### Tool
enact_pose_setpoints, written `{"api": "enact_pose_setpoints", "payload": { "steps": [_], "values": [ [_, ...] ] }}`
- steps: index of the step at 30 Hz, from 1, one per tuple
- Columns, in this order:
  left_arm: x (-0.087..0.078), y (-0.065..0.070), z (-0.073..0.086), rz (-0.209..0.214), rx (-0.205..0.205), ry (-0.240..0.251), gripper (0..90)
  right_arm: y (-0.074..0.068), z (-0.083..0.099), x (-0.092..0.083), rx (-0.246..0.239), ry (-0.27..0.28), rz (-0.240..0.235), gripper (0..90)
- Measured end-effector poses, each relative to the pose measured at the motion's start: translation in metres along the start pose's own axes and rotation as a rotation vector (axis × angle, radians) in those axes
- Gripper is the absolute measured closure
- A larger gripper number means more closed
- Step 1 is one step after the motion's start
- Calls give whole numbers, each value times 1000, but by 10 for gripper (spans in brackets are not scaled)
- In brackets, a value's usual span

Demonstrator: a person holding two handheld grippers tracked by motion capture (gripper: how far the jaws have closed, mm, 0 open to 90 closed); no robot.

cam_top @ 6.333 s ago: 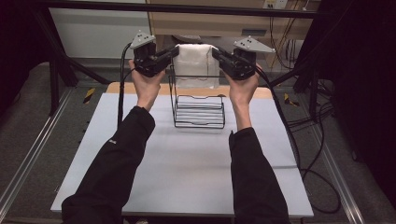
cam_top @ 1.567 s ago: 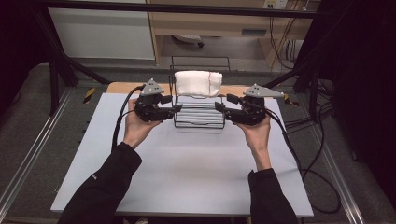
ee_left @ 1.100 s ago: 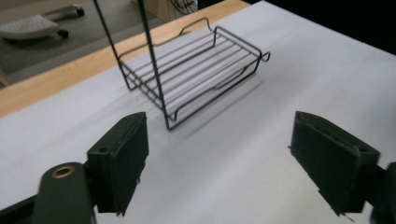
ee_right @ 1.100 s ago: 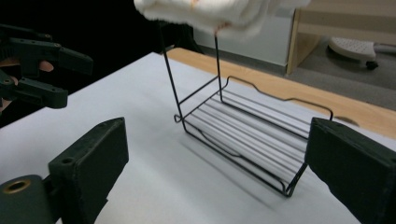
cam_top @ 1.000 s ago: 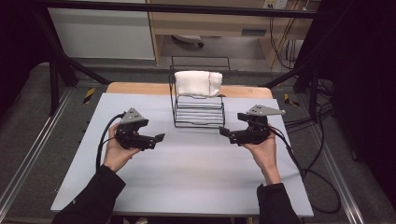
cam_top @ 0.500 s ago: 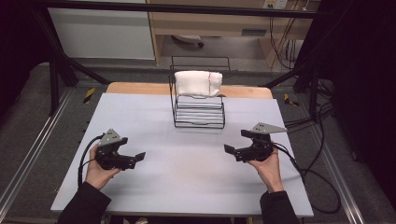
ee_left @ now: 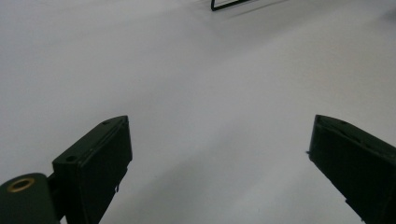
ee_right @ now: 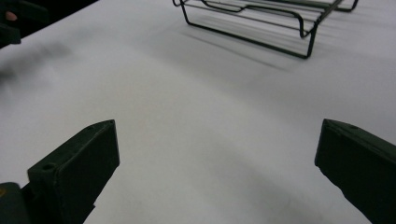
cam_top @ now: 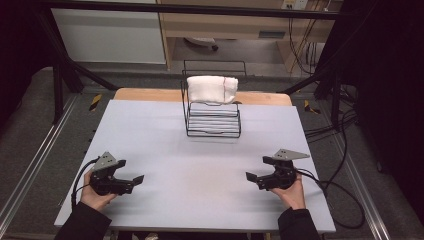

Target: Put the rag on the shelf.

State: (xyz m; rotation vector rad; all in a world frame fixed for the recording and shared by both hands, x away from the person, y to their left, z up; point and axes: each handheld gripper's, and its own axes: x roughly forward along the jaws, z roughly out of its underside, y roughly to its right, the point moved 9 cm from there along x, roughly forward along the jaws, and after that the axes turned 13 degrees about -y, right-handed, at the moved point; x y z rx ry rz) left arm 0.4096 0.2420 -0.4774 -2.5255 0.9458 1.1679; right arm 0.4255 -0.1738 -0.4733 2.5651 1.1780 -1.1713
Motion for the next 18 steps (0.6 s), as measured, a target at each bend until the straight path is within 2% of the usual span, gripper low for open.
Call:
{"api": "enact_pose_setpoints", "payload": {
  "steps": [8, 13, 18],
  "values": [
    [5, 2, 11, -5, 37, -28, 63, 8, 22, -3, 21, -13, 5, 4],
    [6, 3, 14, 2, 30, -33, 64, 10, 26, -5, 35, -13, 2, 7],
    [6, 2, 14, 5, 18, -27, 64, 10, 27, -4, 27, -20, 5, 7]
  ]
}}
